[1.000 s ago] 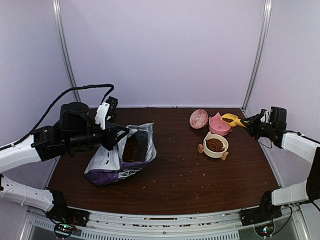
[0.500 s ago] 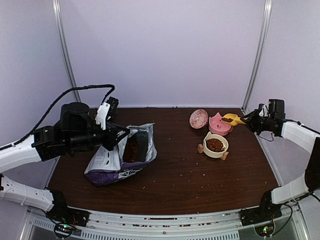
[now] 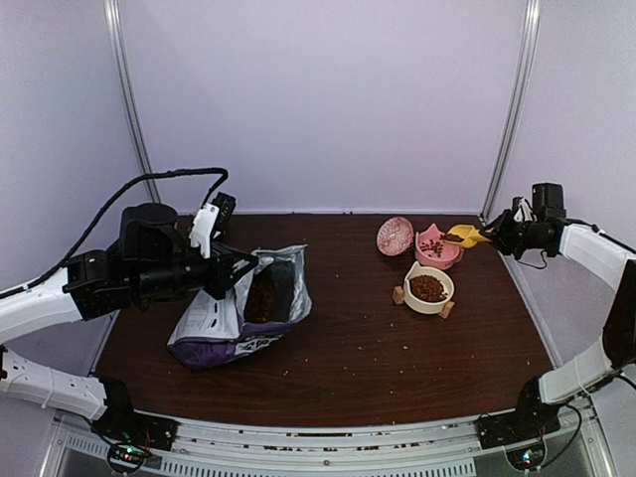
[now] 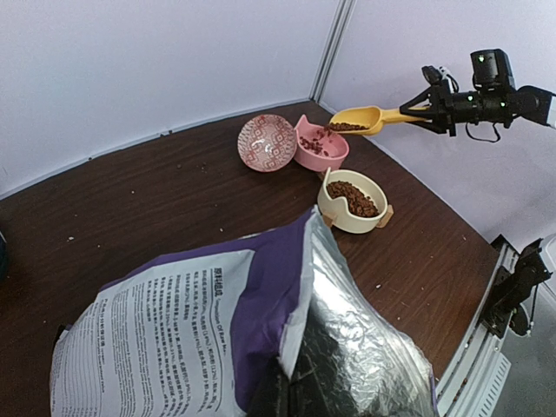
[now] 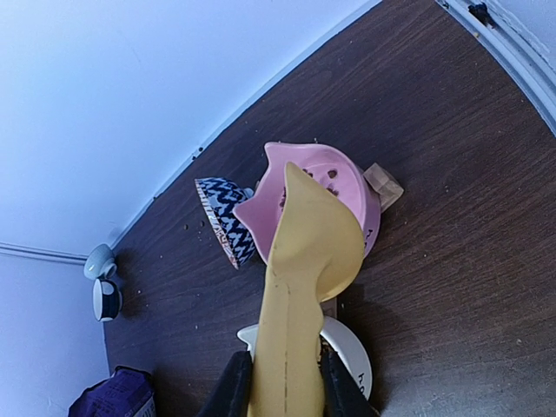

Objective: Serve the pet food

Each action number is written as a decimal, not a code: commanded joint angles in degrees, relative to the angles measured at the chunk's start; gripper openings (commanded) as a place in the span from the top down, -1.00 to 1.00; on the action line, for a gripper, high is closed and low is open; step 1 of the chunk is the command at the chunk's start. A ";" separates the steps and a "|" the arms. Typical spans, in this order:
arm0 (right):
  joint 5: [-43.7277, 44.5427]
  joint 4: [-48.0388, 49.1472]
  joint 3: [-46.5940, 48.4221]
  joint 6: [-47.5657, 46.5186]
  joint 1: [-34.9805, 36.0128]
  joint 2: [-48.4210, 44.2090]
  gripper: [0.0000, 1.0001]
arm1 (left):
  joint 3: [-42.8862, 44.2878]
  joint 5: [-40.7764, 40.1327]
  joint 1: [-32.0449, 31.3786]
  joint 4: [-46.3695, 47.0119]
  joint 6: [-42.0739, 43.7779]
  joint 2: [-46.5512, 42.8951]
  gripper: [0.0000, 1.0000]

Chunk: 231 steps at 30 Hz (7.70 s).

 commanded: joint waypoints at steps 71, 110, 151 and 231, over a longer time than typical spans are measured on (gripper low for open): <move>28.80 -13.76 17.50 -13.10 65.45 3.14 0.87 | 3.43 1.29 1.76 2.00 0.90 2.39 1.00; -13.08 25.01 10.64 13.25 70.12 18.38 0.90 | 1.40 6.50 1.17 7.99 2.90 3.73 1.00; -15.69 50.83 -18.95 42.86 52.36 -12.83 0.90 | 1.18 1.53 4.84 5.94 1.66 -1.31 1.00; -1.76 26.28 -15.68 20.88 0.89 -3.96 0.89 | 2.30 4.18 5.02 3.09 4.60 -1.92 1.00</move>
